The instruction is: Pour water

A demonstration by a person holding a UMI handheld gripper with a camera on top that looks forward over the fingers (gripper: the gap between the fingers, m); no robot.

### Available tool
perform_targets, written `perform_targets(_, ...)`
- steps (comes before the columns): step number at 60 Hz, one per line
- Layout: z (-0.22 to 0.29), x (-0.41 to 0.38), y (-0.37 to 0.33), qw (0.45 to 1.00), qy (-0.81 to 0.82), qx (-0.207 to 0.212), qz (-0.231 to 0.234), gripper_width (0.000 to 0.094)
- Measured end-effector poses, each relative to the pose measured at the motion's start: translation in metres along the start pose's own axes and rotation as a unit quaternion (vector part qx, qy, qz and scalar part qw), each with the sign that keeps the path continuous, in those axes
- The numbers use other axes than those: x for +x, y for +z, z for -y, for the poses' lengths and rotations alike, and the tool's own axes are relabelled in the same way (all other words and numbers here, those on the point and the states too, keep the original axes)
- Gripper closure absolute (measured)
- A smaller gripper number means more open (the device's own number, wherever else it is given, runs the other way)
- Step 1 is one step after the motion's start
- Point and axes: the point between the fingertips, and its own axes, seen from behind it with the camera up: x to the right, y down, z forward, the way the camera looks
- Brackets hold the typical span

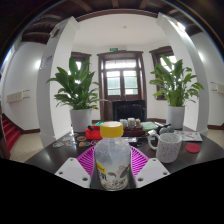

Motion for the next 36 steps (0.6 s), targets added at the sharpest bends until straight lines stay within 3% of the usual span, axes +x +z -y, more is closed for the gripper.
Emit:
perform_targets(11, 0.005, 0.009, 0.002, 0.999, 0.04, -0.006, -0.002, 0.0486)
perform_targets(19, 0.031, 0.035, 0.018, 0.977, 0.214, 0.021, -0.007, 0.049)
perform_targets(36, 0.076, 0.092, 0.051, 0.788, 0.608, 0.101, -0.005, 0.0488)
